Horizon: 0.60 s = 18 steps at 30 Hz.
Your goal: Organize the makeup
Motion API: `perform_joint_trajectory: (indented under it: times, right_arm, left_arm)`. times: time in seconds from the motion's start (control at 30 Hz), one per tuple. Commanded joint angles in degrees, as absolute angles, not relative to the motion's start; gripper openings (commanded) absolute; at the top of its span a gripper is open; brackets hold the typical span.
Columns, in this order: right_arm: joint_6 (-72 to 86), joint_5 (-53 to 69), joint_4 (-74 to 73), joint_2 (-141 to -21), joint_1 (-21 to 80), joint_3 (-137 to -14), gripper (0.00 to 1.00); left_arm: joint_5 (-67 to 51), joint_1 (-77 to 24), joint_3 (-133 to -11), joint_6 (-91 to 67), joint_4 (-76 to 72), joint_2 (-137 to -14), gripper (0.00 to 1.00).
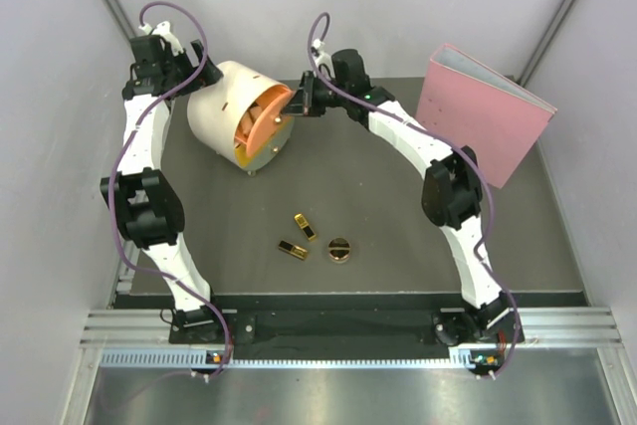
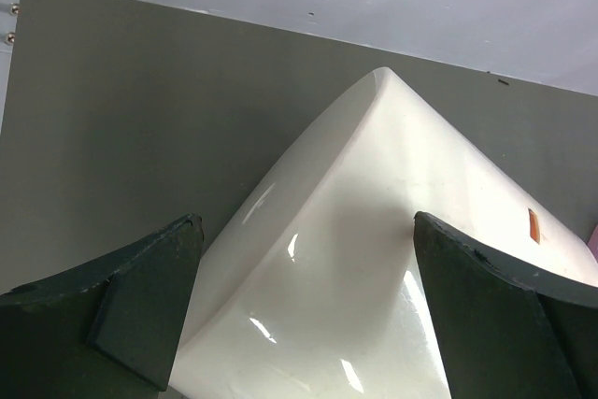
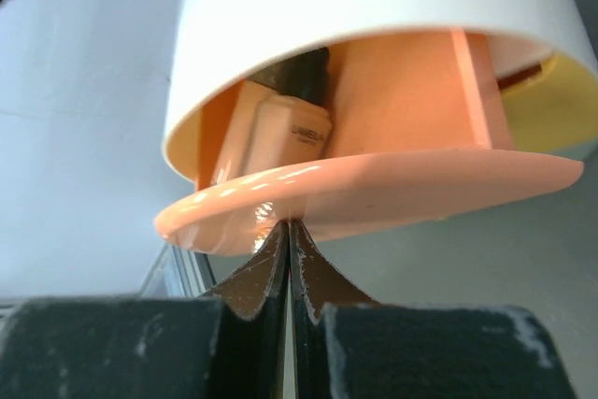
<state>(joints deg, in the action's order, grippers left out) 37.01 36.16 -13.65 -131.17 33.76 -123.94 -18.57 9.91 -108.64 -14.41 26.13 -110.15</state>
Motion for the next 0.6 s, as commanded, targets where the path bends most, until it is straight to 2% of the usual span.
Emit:
perform_joint_trajectory:
  times: [0.0,0.37,0.57]
  right_arm:
    - [42.27,38.23,-5.28,-134.28,34.89,-129.54,0.00]
    - [47.63,40.25,2.54,-141.41,38.14,-134.29,0.00]
    - [45.89,38.94,3.17,-140.02,38.23,-132.99,0.00]
  left_arm:
    - [-18.28,9.76,-107.14,-12.83,28.57,-110.13,0.98]
    - [-19.07,9.40,-106.17,-13.27,28.30,-109.78,0.98]
    - [-18.72,9.40,-106.17,-12.92,28.48,-109.78,0.98]
